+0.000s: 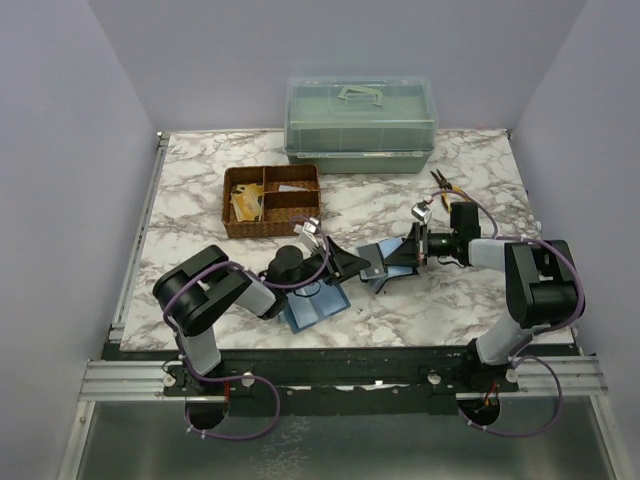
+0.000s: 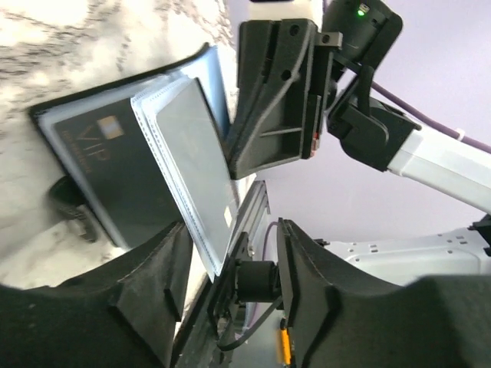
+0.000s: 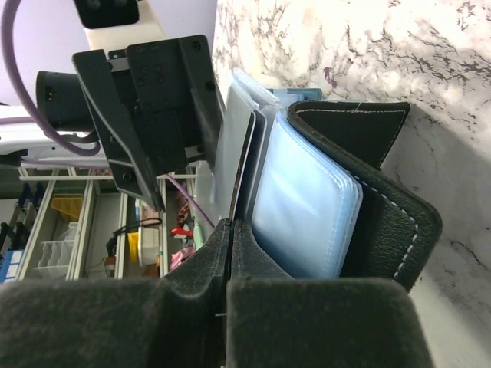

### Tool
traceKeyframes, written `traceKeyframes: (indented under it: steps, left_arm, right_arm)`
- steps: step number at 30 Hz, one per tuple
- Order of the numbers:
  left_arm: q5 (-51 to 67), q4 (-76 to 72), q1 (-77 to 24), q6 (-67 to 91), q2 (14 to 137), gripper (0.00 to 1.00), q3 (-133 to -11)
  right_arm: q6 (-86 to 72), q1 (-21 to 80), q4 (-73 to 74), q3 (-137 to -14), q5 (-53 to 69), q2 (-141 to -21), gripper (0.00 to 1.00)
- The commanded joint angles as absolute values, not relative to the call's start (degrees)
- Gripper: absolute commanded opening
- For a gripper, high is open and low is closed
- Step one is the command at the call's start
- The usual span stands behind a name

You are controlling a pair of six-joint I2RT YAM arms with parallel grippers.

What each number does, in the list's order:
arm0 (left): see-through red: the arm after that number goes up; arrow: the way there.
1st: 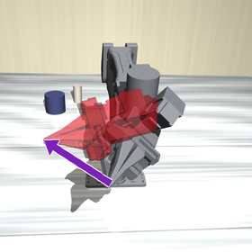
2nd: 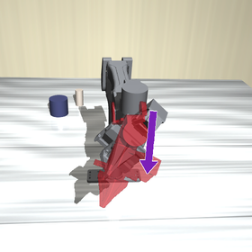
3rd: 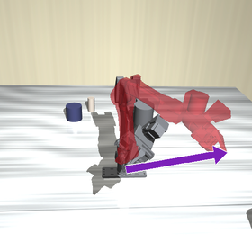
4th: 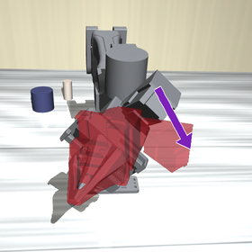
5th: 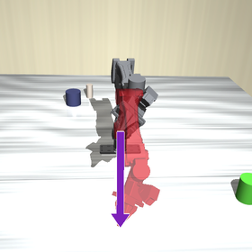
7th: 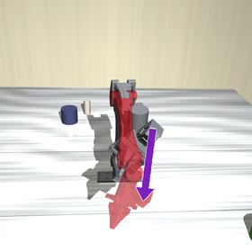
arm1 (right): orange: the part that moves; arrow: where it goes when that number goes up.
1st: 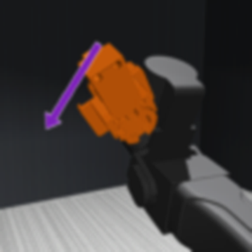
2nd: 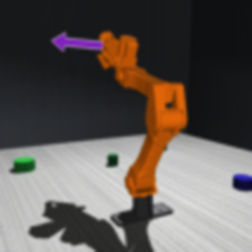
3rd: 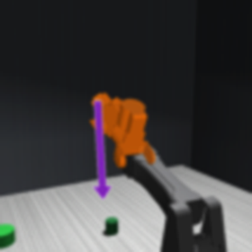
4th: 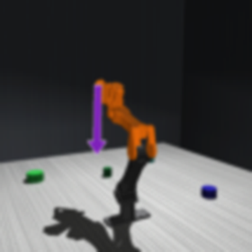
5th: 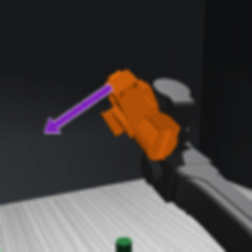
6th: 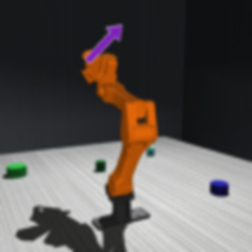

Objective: Take the credit cards out of the card holder
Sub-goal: Remove the credit card from the card holder.

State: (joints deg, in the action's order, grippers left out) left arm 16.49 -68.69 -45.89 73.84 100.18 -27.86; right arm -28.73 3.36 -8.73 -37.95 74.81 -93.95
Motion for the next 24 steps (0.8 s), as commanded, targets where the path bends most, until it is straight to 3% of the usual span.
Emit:
traceKeyframes:
  steps: [1,14,24]
  left_arm:
    - [17.8,-70.7,-44.5,74.6,102.4,0.55,-25.3]
    - [14.5,-70.6,-42.7,74.1,100.3,0.58,-21.5]
    - [17.3,-71.1,-42.7,76.5,100.7,0.58,-25.2]
  right_arm:
    - [-26.1,3.3,-6.7,-39.6,76.3,-96.4,0.0]
    - [-25.0,3.2,-5.5,-40.5,74.8,-101.6,0.0]
    - [-24.0,2.3,-3.9,-40.7,72.9,-102.3,0.0]
